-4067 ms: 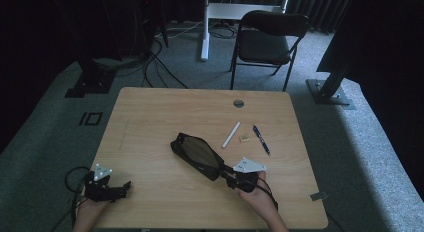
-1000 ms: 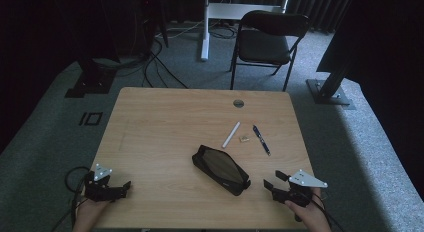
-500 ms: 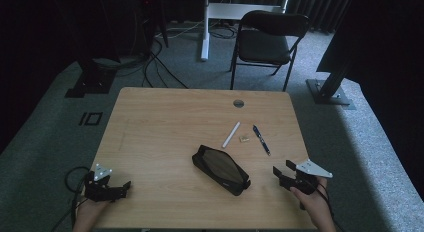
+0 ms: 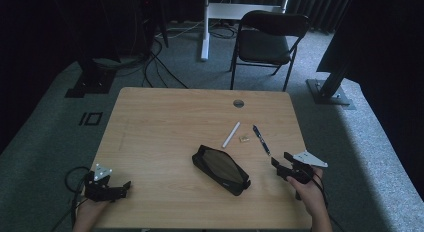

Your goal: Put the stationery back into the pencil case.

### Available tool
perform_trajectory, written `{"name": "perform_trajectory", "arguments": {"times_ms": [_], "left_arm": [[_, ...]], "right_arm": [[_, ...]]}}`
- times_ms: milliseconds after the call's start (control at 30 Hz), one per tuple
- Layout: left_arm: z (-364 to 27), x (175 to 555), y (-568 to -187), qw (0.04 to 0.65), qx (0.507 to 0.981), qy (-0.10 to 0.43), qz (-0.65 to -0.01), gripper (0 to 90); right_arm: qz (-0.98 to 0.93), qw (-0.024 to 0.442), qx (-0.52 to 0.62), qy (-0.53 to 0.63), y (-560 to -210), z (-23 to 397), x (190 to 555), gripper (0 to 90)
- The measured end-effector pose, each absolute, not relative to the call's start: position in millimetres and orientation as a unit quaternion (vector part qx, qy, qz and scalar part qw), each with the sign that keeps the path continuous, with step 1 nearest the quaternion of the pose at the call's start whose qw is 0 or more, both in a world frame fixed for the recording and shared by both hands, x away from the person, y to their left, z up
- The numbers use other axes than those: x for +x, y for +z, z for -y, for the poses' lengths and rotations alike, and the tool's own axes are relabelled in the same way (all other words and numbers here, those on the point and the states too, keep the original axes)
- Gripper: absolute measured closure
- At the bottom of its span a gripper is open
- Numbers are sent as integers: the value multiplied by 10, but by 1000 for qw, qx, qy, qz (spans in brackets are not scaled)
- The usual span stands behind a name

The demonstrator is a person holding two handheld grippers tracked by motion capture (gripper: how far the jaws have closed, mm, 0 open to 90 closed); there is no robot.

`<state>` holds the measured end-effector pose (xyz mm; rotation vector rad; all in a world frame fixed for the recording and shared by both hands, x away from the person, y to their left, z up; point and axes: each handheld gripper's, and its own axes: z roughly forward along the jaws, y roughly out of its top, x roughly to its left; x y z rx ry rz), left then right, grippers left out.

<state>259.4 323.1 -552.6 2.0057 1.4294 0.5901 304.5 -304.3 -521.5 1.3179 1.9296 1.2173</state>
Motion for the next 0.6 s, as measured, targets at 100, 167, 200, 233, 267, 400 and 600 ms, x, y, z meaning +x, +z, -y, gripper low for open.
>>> {"name": "perform_trajectory", "arguments": {"times_ms": [100, 167, 200, 233, 267, 400, 600], "left_arm": [[-3231, 2594, -5526, 300, 755, 222, -538, 3], [-3231, 2594, -5526, 300, 755, 222, -538, 2], [-3231, 2594, -5526, 300, 755, 222, -538, 3], [-3230, 2594, -5526, 300, 755, 222, -539, 2], [-3231, 2594, -5526, 300, 755, 222, -538, 2], [-3230, 2594, -5526, 300, 756, 222, -538, 3], [-3230, 2594, -5526, 300, 755, 222, -538, 3]], "right_arm": [[-711, 253, 481, 445, -5181, 3016, 3098, 374], [-713, 254, 481, 443, -5162, 3004, 3140, 376], [-712, 255, 481, 444, -5152, 2998, 3158, 381], [-713, 253, 481, 444, -5139, 2990, 3171, 382], [-713, 252, 480, 445, -5128, 2982, 3184, 382], [-715, 257, 479, 439, -5112, 2953, 3253, 386], [-714, 262, 484, 433, -5114, 2921, 3378, 386]]}}
